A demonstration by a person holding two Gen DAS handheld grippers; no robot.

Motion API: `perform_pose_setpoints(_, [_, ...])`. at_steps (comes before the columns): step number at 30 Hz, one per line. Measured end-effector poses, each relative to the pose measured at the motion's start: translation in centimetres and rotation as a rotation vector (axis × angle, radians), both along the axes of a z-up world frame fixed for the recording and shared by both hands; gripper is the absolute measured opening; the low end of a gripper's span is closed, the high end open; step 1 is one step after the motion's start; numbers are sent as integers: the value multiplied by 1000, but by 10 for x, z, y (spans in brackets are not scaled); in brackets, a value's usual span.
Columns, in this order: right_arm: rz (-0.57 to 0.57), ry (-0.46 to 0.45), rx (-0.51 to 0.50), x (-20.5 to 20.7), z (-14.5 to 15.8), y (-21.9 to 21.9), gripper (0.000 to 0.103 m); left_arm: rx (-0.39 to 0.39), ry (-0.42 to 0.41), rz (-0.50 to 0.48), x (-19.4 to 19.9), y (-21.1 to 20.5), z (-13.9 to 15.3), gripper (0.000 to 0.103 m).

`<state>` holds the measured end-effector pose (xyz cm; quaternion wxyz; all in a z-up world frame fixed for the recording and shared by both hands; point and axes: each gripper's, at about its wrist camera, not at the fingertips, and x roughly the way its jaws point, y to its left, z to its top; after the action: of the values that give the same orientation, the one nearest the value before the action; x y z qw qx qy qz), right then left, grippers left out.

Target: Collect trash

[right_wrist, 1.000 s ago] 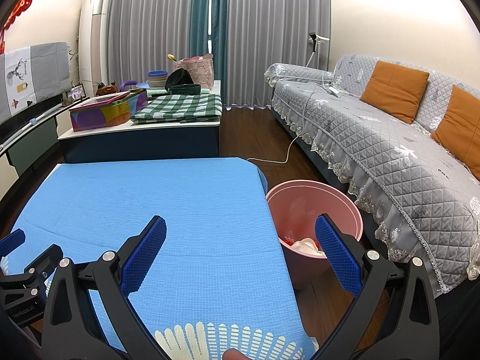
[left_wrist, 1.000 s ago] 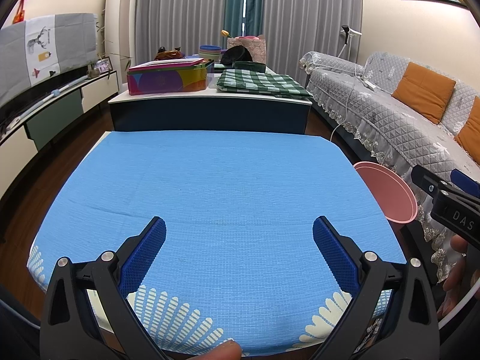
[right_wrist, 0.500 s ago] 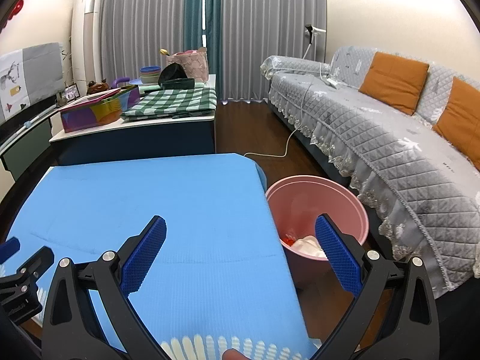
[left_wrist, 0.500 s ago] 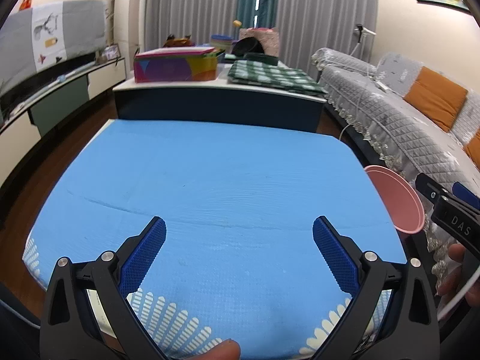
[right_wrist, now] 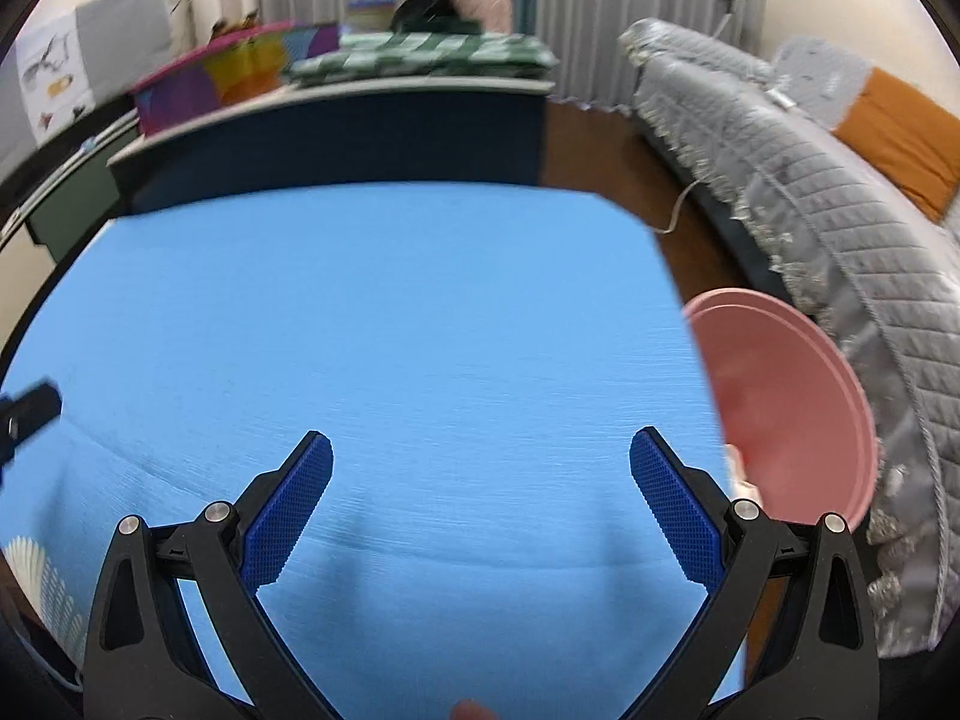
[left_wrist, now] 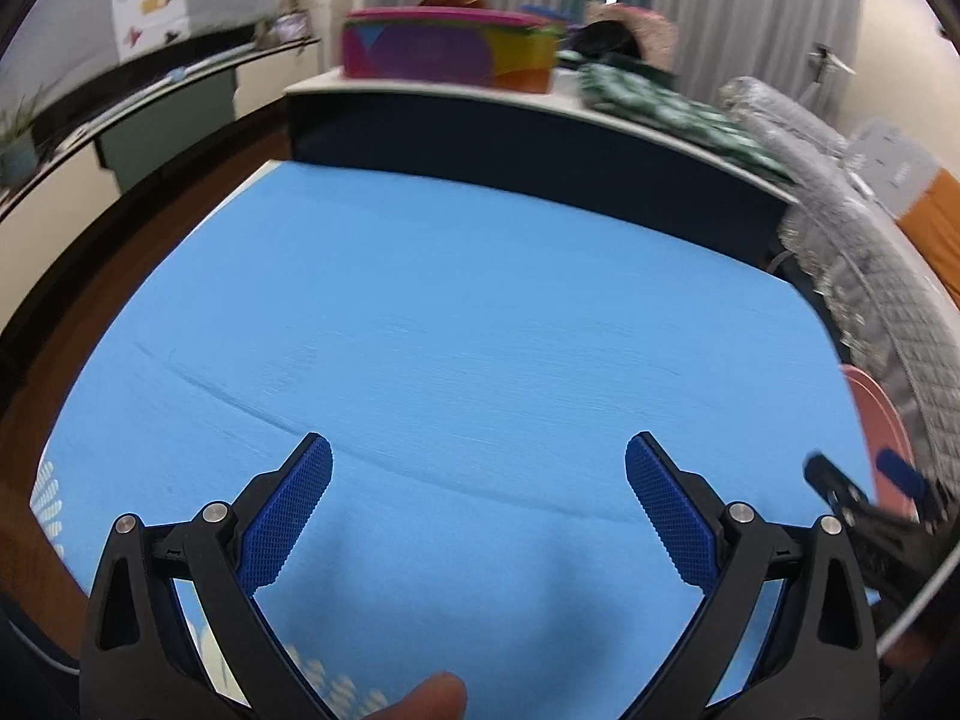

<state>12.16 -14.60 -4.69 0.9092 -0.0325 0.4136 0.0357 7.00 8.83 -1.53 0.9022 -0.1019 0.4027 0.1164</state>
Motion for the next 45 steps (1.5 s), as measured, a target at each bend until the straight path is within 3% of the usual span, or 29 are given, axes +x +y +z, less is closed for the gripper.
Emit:
perform_pose_setpoints(5, [51,44,14,16,-12,15,98,30,31,60,25,16,-16,95])
perform_pose_setpoints(12, [74,97,33,31,-29,24,98,102,52,60,57,26,-39,95])
perform_pose_setpoints(21, [73,89,15,33,-35,29,99,50,116,39,70,32,-54,96])
perform_pose_setpoints(45, [73,89,17,33,-36,29,99,60,105,48,64,25,-53,96])
